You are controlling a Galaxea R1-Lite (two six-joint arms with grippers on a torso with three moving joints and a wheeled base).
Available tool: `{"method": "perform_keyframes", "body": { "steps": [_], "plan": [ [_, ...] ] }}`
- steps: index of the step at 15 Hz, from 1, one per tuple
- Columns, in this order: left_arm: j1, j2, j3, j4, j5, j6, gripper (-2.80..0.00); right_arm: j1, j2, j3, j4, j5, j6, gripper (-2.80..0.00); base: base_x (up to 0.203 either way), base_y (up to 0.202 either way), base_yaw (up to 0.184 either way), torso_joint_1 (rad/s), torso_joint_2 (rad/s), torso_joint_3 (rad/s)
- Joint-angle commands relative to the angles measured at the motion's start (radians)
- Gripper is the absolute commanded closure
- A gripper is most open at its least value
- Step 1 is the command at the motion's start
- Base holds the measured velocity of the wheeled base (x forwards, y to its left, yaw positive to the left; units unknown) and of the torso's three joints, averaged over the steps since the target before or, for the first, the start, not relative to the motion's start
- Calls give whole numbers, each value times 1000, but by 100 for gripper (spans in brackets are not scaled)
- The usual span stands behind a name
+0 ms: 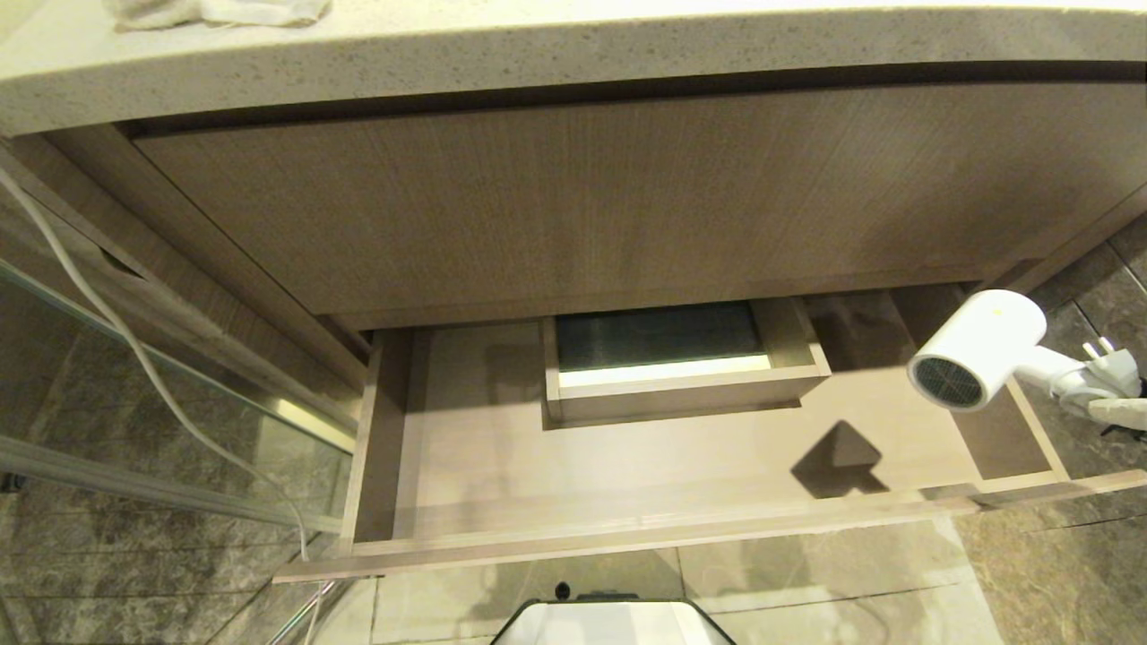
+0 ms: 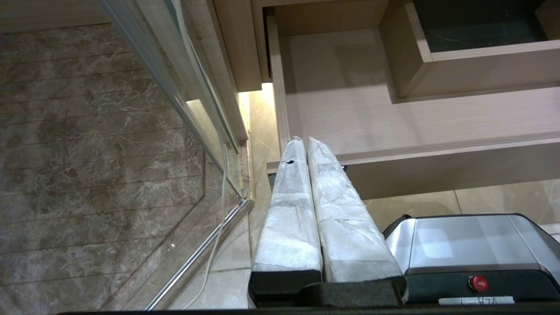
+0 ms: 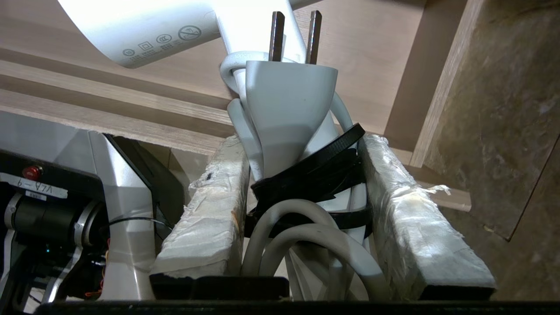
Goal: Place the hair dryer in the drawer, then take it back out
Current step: Put it into the drawer
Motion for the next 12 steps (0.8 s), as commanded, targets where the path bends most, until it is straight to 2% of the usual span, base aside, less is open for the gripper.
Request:
{"method": "perform_keyframes", "body": {
  "steps": [1, 6, 12],
  "plan": [
    [0, 0, 2, 0, 0, 0, 0, -1, 13, 17, 1, 2, -5, 0, 0, 0, 0, 31, 8, 33],
    [0, 0, 1, 0, 0, 0, 0, 0, 60, 22, -2, -18, -9, 0, 0, 0, 0, -92, 196, 94],
    [0, 0, 0, 0, 0, 0, 0, -23, 244, -24, -11, -17, -12, 0, 0, 0, 0, 34, 90, 130]
  ]
}}
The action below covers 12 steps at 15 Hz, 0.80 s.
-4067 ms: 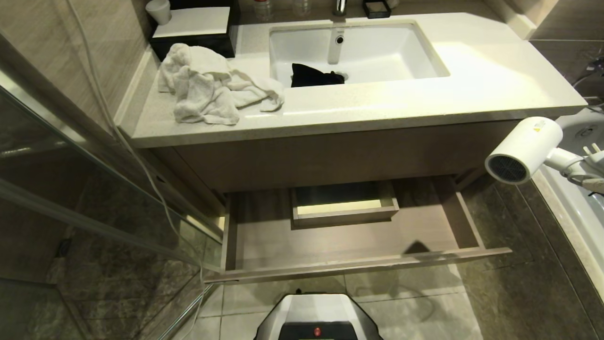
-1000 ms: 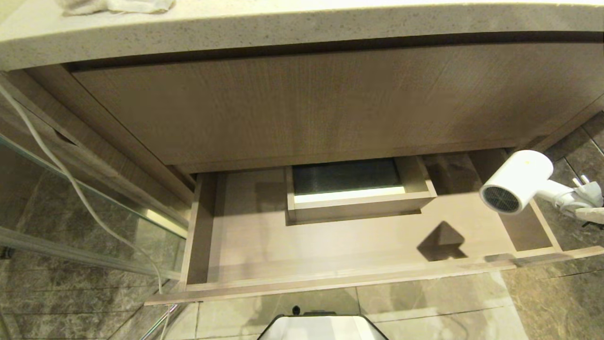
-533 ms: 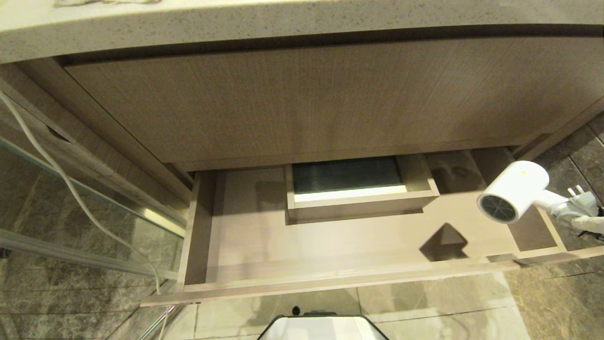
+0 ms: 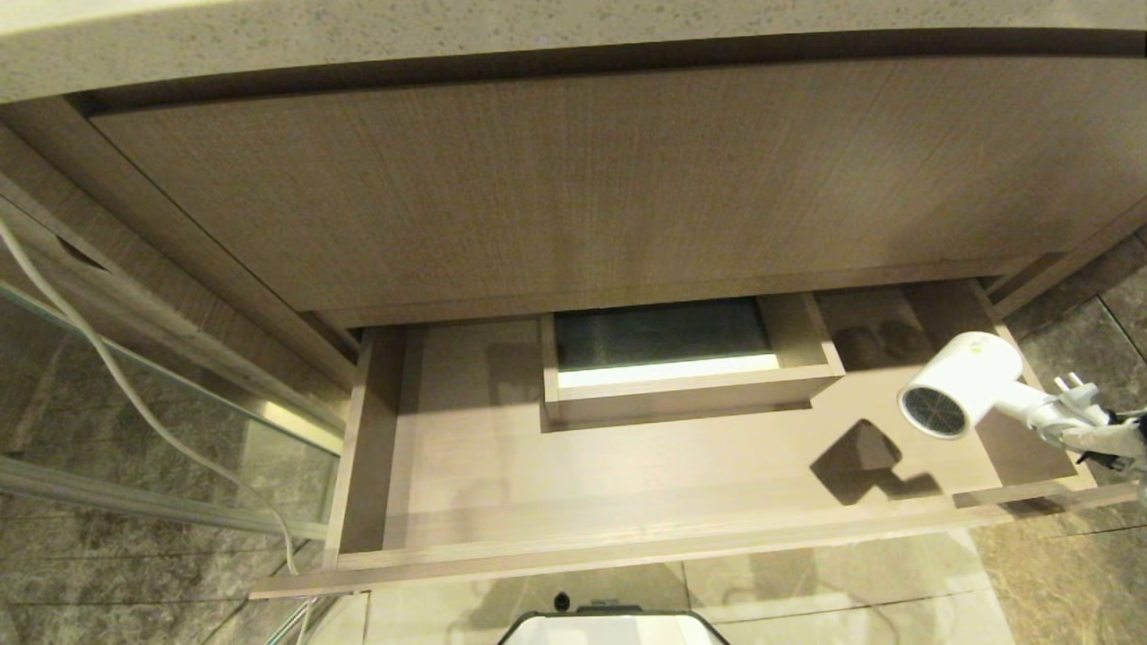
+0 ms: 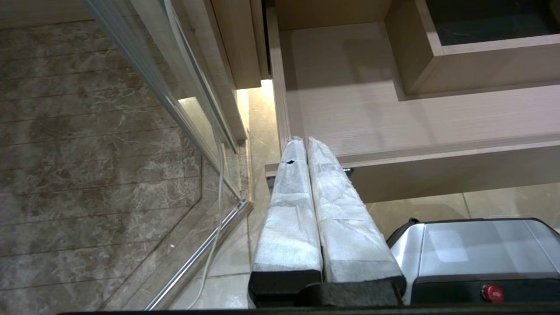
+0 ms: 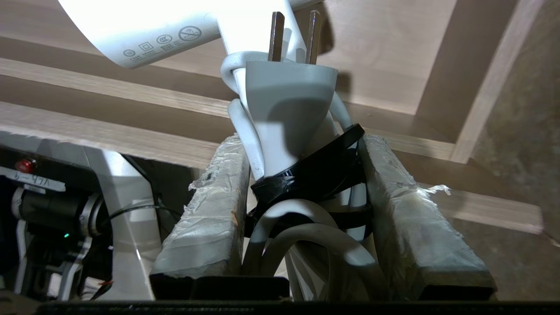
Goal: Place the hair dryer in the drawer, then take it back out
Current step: Put it into the drawer
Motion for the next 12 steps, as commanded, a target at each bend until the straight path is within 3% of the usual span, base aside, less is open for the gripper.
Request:
{"method": "perform_keyframes", "body": {
  "steps": [1, 6, 12],
  "plan": [
    [0, 0, 2, 0, 0, 0, 0, -12, 110, -27, 2, 5, -4, 0, 0, 0, 0, 25, 28, 41],
    [0, 0, 2, 0, 0, 0, 0, -16, 351, -184, 3, 0, 3, 0, 0, 0, 0, 8, 4, 15],
    [0, 0, 0, 0, 0, 0, 0, 28, 636, -493, -6, 1, 16, 0, 0, 0, 0, 0, 0, 0]
  ]
}}
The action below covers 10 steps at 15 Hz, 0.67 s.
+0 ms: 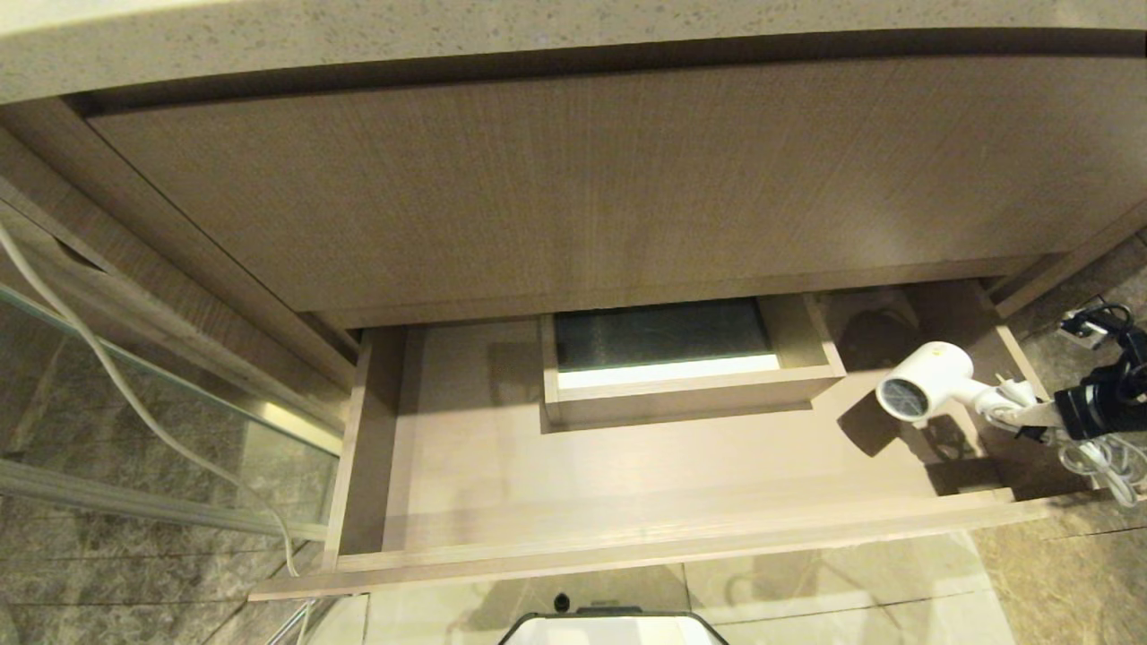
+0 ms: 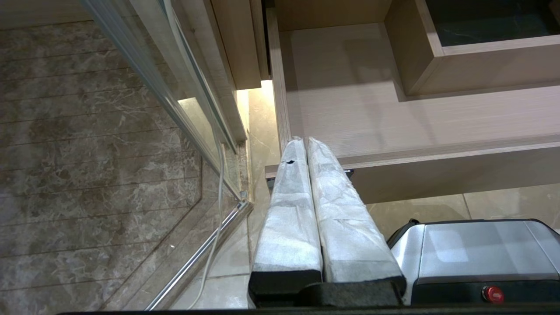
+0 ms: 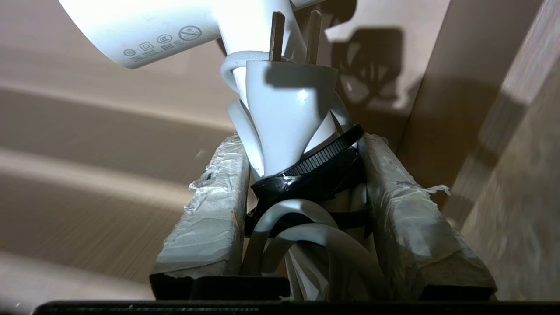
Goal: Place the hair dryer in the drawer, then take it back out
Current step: Put it into the drawer
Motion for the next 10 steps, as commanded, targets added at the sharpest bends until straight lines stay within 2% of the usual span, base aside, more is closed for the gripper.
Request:
{"method": "perform_keyframes", "body": {
  "steps": [1, 3, 10],
  "plan": [
    [0, 0, 0, 0, 0, 0, 0, 28, 145, -118, -1, 6, 11, 0, 0, 0, 0, 0, 0, 0],
    [0, 0, 0, 0, 0, 0, 0, 54, 184, -164, -35, 11, 20, 0, 0, 0, 0, 25, 4, 18],
    [0, 0, 2, 0, 0, 0, 0, 99, 290, -180, -237, 32, 23, 0, 0, 0, 0, 10, 1, 10]
  ]
}}
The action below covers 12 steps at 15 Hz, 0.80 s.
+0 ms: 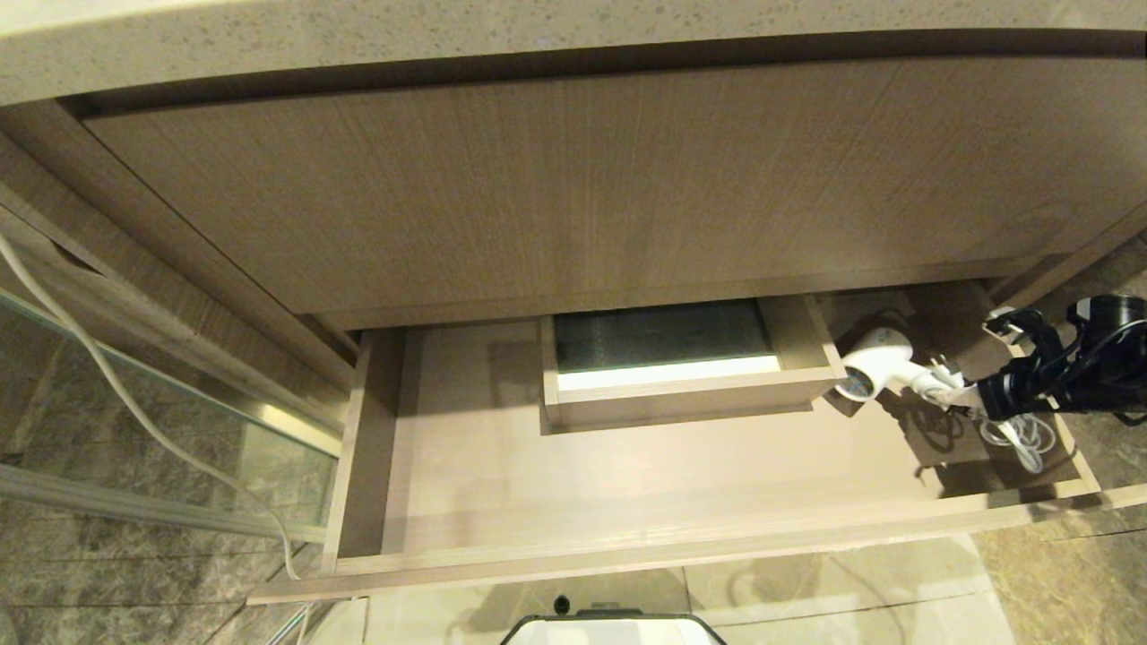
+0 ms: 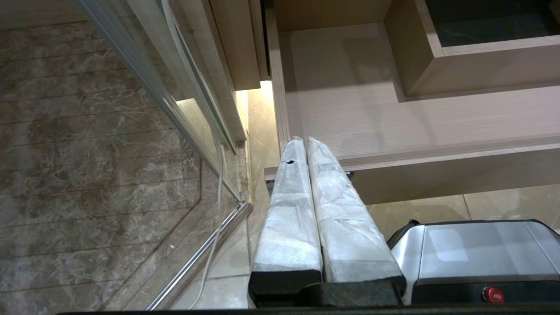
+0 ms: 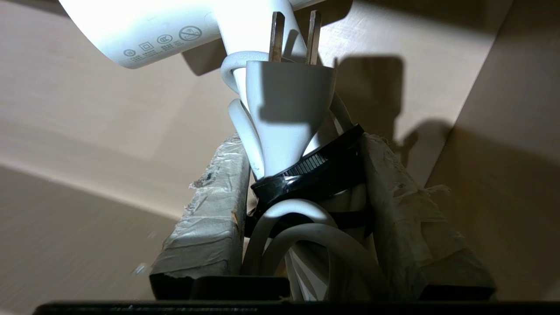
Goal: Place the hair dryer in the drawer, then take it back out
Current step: Put it into the drawer
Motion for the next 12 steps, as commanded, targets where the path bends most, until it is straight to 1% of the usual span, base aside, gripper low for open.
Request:
{"method": "perform_keyframes", "body": {
  "steps": [1, 3, 4, 9, 10, 12],
  "plan": [
    [0, 0, 0, 0, 0, 0, 0, 7, 58, -10, -64, 4, -4, 0, 0, 0, 0, 0, 0, 0],
    [0, 0, 0, 0, 0, 0, 0, 6, 75, -16, -115, 7, -4, 0, 0, 0, 0, 0, 0, 0],
    [0, 0, 1, 0, 0, 0, 0, 5, 80, -14, -122, 7, -7, -280, 0, 0, 0, 0, 0, 0],
    [0, 0, 1, 0, 0, 0, 0, 4, 46, 2, -123, 7, -4, -280, 0, 0, 0, 0, 0, 0],
    [0, 0, 1, 0, 0, 0, 0, 0, 16, 8, -119, 6, -4, -280, 0, 0, 0, 0, 0, 0],
    [0, 0, 1, 0, 0, 0, 0, -18, -66, 64, -111, 6, 1, -280, 0, 0, 0, 0, 0, 0]
  ]
}}
